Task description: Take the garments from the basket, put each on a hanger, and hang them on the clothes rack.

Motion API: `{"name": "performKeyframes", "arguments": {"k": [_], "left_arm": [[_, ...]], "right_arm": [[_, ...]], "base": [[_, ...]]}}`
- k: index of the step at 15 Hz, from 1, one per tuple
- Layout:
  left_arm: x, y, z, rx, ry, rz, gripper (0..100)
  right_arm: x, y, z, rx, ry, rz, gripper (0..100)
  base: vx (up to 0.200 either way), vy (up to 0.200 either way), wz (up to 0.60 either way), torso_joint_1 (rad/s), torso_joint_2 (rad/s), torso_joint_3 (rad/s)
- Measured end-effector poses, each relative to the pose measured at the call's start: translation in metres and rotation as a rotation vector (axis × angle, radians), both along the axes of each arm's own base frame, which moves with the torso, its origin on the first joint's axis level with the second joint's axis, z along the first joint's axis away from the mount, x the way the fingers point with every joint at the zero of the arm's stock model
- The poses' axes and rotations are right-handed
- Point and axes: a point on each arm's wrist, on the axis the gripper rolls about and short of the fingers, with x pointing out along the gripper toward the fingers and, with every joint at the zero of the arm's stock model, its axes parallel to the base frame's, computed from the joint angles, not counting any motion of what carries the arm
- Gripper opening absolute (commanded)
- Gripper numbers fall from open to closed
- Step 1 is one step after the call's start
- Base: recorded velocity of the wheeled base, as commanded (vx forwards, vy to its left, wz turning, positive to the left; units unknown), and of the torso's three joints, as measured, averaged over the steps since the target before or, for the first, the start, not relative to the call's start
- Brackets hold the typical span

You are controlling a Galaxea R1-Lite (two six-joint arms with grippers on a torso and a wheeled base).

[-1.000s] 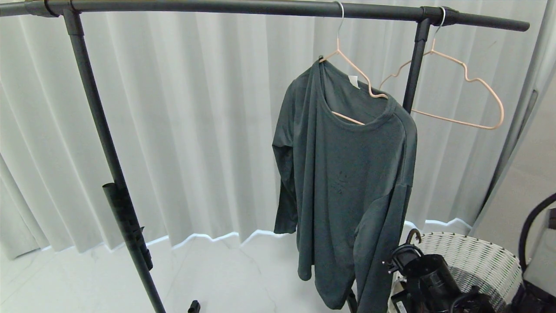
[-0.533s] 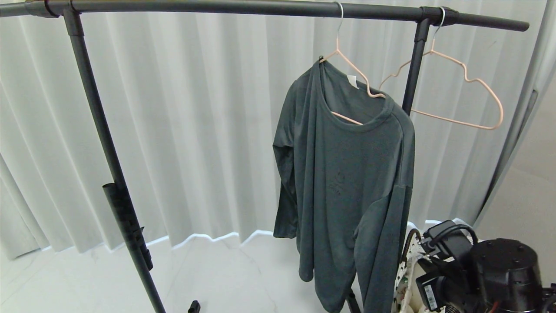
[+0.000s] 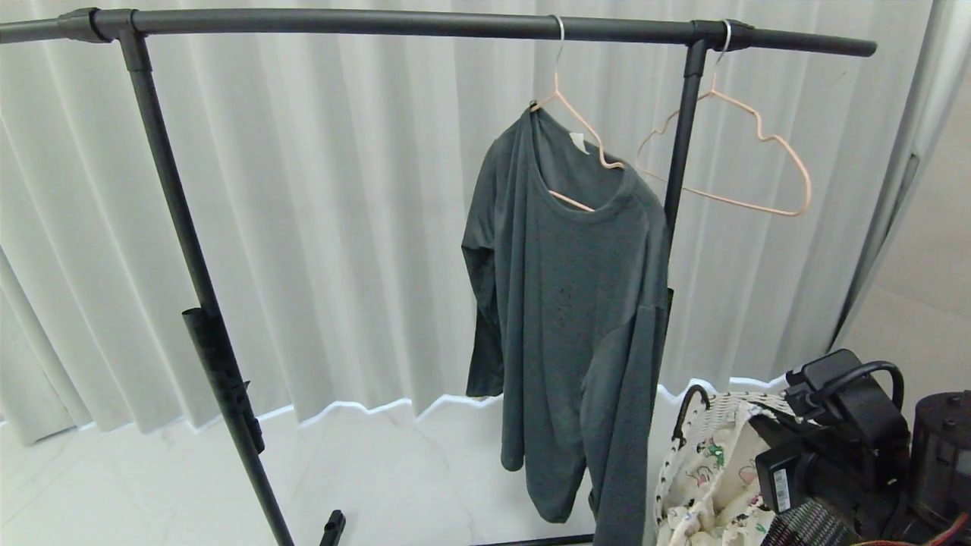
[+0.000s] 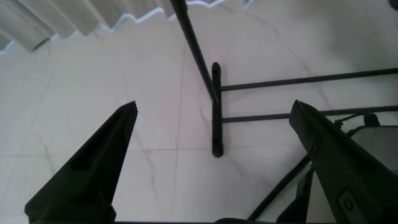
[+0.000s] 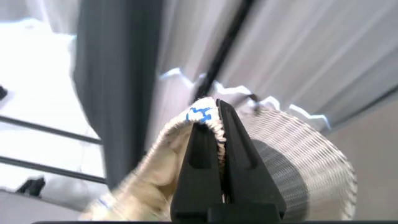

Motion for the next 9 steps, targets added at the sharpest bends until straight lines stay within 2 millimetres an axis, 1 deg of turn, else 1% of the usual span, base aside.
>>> {"name": "performKeyframes", "arguments": {"k": [4, 9], "left_arm": [[-0.0001, 0.0, 0.0, -0.001, 0.0, -0.001, 100], [-0.0007, -0.0001, 0.0002, 0.0, -0.008, -0.008, 100]], "right_arm": [[0.0023, 0.0036, 0.0071, 0.0, -0.023, 0.06, 0], [0.0033, 0.0044, 0.0083, 0.006, -0.026, 0.06, 0]], "base": [[-0.2, -0.2, 0.0, 0.001, 0.0, 0.002], [0.0, 0.0, 0.0, 0.0, 0.0, 0.0]]}}
